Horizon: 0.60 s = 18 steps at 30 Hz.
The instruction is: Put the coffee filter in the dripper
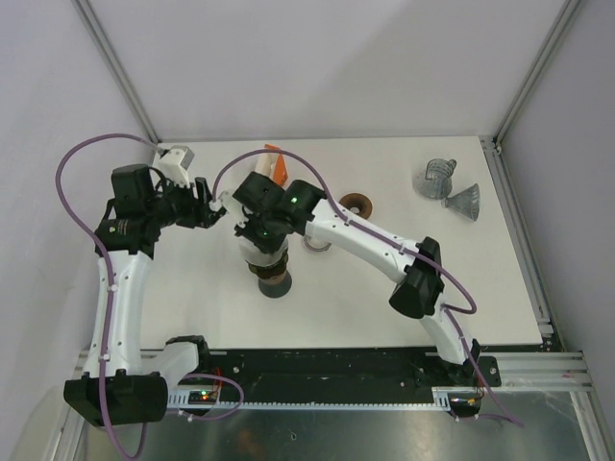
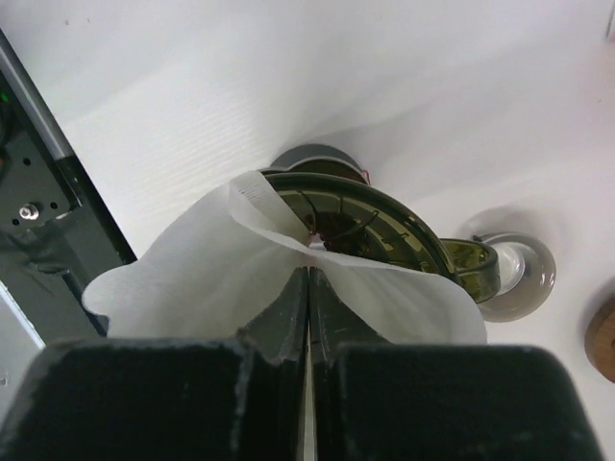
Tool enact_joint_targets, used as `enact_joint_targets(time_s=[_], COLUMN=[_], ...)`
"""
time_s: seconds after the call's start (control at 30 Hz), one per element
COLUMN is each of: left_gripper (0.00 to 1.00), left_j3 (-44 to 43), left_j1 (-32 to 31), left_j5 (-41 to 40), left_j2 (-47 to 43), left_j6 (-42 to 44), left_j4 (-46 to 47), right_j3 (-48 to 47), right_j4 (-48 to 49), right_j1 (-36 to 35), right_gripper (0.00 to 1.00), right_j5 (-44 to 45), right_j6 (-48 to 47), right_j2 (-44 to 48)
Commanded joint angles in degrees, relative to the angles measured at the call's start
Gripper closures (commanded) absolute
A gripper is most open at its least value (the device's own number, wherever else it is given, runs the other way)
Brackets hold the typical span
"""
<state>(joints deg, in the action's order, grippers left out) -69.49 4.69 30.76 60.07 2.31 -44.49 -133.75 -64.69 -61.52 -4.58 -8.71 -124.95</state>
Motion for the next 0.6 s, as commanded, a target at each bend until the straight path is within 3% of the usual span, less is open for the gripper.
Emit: enact_joint_targets(time_s=[0.0,0.1,0.43,0.57], left_gripper=[0.37,0.37,0.37,0.36], left_j3=[0.1,0.1,-0.6,-0.9], left_j1=[-0.5,-0.5,-0.1,0.6], left_j5=[4.4,4.3,2.6,1.8], left_j2=[-0.7,-0.4,-0.5,-0.3], left_j6=[-1.5,-1.4,-0.6,-0.2], left_j4=[-1.5,-1.2,-0.7,-0.5], right_j3=[-2.9,-1.5,2.5,7.5], right_j4=[4.6,6.2,10.7,14.6], right_j1=[-0.4,-0.4,-0.3,-0.2], right_gripper=[1.00,0.99,0.84,0.68], right_j5=[-0.4,-0.5,1.3,1.4], right_j6=[0.0,0.5,1.8,1.7], right_j2=[5.5,8.5,15.2,22.3])
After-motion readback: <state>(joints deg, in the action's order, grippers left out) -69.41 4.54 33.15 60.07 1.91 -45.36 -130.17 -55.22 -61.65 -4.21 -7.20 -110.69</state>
